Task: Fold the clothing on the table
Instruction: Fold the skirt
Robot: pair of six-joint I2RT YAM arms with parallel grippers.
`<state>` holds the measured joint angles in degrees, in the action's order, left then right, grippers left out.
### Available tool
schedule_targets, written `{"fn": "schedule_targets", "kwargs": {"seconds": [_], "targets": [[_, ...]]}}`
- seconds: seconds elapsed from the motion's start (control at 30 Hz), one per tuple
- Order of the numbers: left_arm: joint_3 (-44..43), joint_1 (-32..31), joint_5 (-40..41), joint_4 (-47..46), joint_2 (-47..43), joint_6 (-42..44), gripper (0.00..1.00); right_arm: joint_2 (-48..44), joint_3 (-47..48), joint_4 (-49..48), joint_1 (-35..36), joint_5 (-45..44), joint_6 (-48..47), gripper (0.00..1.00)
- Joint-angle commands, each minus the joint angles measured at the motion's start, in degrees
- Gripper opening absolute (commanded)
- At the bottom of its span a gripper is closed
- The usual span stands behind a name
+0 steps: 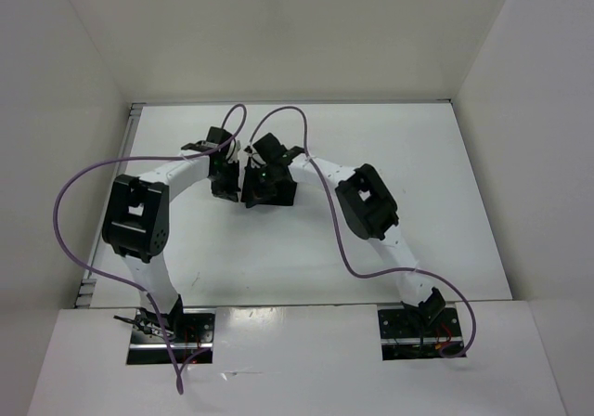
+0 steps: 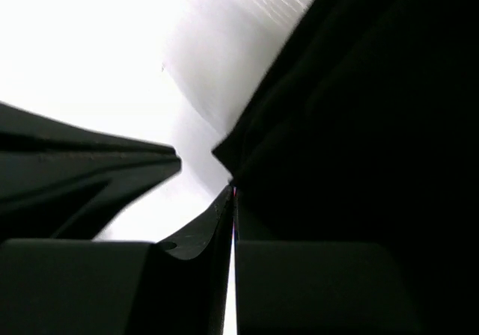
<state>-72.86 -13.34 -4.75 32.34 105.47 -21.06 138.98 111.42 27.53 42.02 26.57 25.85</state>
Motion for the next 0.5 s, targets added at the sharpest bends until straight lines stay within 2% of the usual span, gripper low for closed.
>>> {"fn": "schedule_targets", "kwargs": {"seconds": [0.0, 0.07, 0.13, 0.17, 0.2, 0.27, 0.4, 0.47], "targets": [[-1.6, 0.6, 0.1, -0.4, -4.1, 0.0, 0.05, -8.4, -1.0, -1.7, -1.5, -0.8, -0.9, 0.05], [-2.1, 0.6, -1.7, -0.4, -5.4, 0.5, 0.07, -14.7, -1.6, -0.5, -3.0, -3.2, -1.4, 0.07], [-2.1, 0.6, -4.9, -1.0, -8.5, 0.5, 0.12, -20.4, -2.2, 2.7, -4.2, -4.9, -2.5, 0.15], [-1.5, 0.6, -6.0, -1.0, -11.0, 1.1, 0.24, -22.2, -2.2, 3.8, -5.4, -7.3, -3.4, 0.20], [-1.0, 0.6, -7.0, -2.6, -12.3, 1.1, 0.31, -23.7, -2.7, 6.6, -6.1, -8.5, -4.0, 0.33], [0.5, 0.6, -9.0, -3.8, -16.4, 1.6, 0.41, -28.9, -5.4, 8.8, -7.5, -12.1, -5.0, 0.40], [8.3, 0.6, -12.6, -8.8, -23.9, 2.8, 0.52, -38.9, -17.2, 8.8, -12.2, -14.7, -5.0, 0.56], [9.8, 0.6, -12.6, -8.8, -26.0, 2.8, 0.52, -44.0, -24.9, 8.2, -14.1, -14.7, -4.5, 0.63]]}}
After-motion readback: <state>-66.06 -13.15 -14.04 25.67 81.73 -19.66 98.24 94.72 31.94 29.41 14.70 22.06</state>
